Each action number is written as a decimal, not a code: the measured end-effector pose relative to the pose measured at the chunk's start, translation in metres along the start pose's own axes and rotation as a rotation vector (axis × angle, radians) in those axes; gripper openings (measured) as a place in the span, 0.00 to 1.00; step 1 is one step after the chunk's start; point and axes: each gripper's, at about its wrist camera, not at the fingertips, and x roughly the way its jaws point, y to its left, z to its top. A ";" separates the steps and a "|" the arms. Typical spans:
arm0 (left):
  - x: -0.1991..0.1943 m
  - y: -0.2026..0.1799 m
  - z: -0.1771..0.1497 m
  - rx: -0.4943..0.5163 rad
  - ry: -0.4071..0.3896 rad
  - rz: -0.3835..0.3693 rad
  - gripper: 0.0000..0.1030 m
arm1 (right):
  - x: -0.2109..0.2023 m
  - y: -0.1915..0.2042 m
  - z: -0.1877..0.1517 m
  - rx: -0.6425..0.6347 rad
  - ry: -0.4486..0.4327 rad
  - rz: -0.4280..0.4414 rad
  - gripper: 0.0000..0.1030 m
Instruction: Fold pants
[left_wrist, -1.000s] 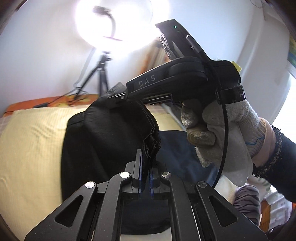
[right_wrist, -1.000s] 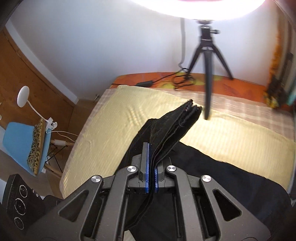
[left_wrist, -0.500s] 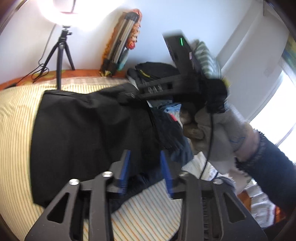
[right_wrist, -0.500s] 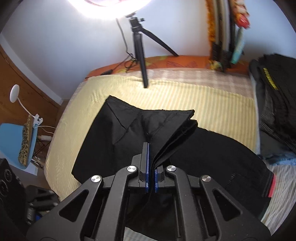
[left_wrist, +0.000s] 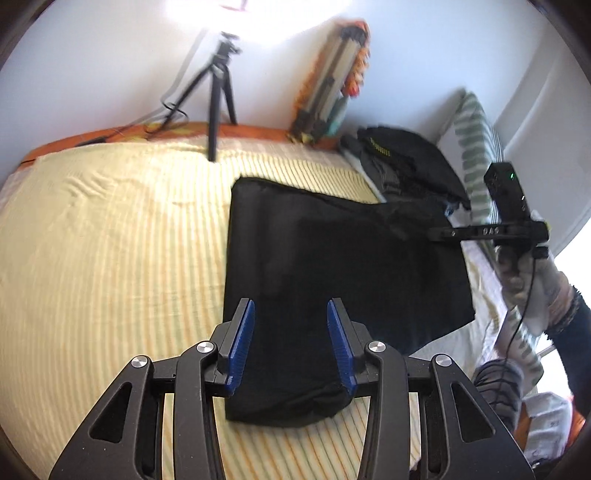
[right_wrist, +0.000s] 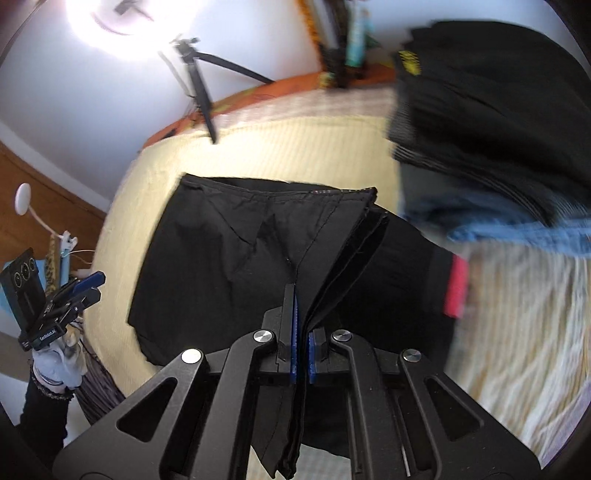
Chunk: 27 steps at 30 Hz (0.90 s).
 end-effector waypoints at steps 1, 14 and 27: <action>0.009 -0.005 -0.002 0.018 0.020 -0.006 0.38 | 0.001 -0.005 -0.001 0.012 0.002 -0.001 0.05; 0.051 -0.031 -0.039 0.151 0.132 0.078 0.38 | 0.014 -0.042 -0.009 0.035 0.004 0.020 0.05; 0.051 -0.028 -0.038 0.153 0.119 0.072 0.38 | 0.010 -0.054 0.008 0.136 -0.121 0.087 0.07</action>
